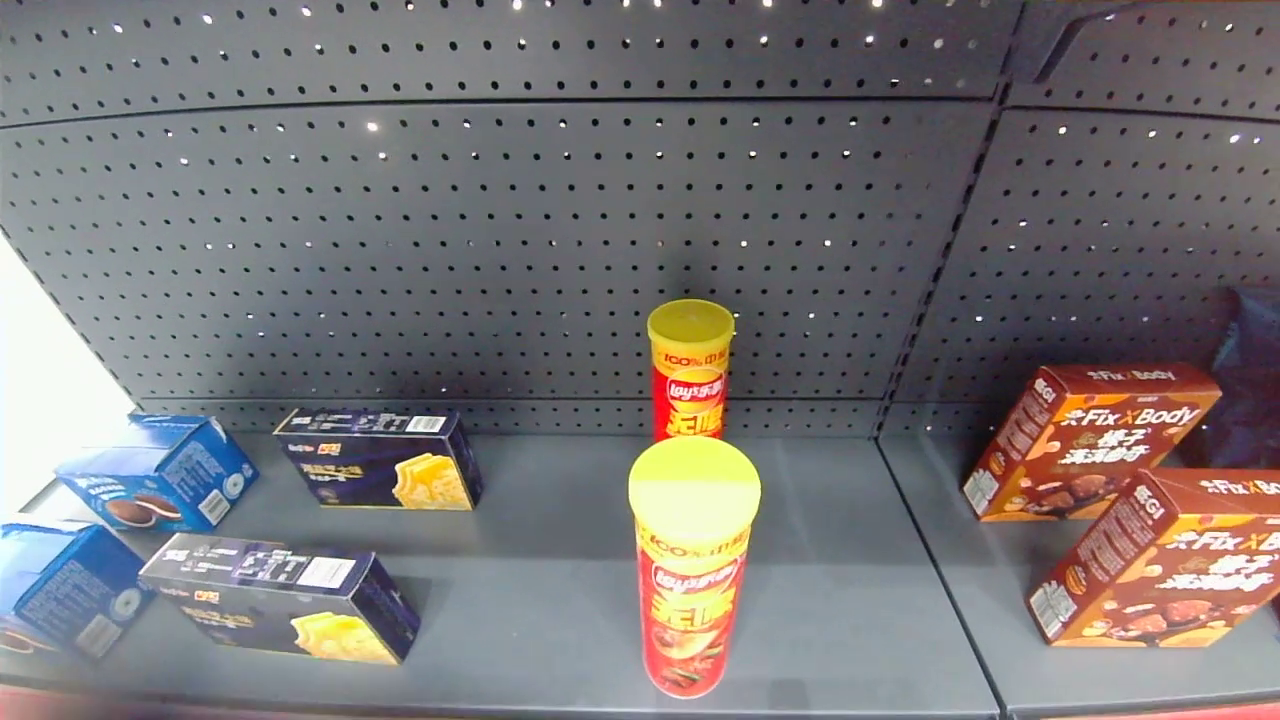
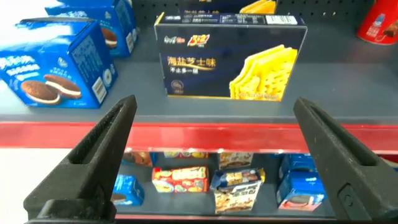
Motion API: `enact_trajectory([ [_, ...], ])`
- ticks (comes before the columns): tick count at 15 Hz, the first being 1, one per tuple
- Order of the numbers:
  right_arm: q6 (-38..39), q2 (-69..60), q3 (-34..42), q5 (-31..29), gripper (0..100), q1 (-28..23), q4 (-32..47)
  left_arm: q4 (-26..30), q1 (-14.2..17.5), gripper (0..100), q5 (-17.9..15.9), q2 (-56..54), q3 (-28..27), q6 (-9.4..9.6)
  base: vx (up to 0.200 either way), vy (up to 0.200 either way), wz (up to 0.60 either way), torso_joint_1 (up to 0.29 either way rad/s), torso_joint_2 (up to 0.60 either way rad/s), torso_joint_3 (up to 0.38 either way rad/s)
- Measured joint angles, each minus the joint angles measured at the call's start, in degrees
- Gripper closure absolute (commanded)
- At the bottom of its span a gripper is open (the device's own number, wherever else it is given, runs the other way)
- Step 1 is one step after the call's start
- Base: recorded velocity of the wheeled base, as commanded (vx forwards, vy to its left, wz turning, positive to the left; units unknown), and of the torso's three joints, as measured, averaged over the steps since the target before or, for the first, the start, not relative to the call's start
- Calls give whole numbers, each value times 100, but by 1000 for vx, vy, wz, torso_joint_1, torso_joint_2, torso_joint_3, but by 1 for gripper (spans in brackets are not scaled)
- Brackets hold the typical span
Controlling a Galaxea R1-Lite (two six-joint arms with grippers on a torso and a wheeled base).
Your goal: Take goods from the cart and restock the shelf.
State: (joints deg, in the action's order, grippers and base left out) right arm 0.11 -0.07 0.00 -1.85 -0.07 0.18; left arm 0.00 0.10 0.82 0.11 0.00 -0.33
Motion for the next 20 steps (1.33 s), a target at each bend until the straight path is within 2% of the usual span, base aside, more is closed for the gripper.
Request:
enact_trajectory([
  [10,0,0,0,2,0,-2,0,-2,-2,0,11,-1,0,0,0,0,0,0,0,0],
  [12,-1,0,0,2,0,-2,0,-2,-2,0,11,-1,0,-5,0,200,0,2,2,5],
  [19,-1,0,0,0,0,-2,0,0,-5,0,7,-6,0,0,0,0,0,0,0,0],
  [20,-1,0,0,0,0,-2,0,0,-2,0,7,-6,0,0,0,0,-600,7,-7,7],
])
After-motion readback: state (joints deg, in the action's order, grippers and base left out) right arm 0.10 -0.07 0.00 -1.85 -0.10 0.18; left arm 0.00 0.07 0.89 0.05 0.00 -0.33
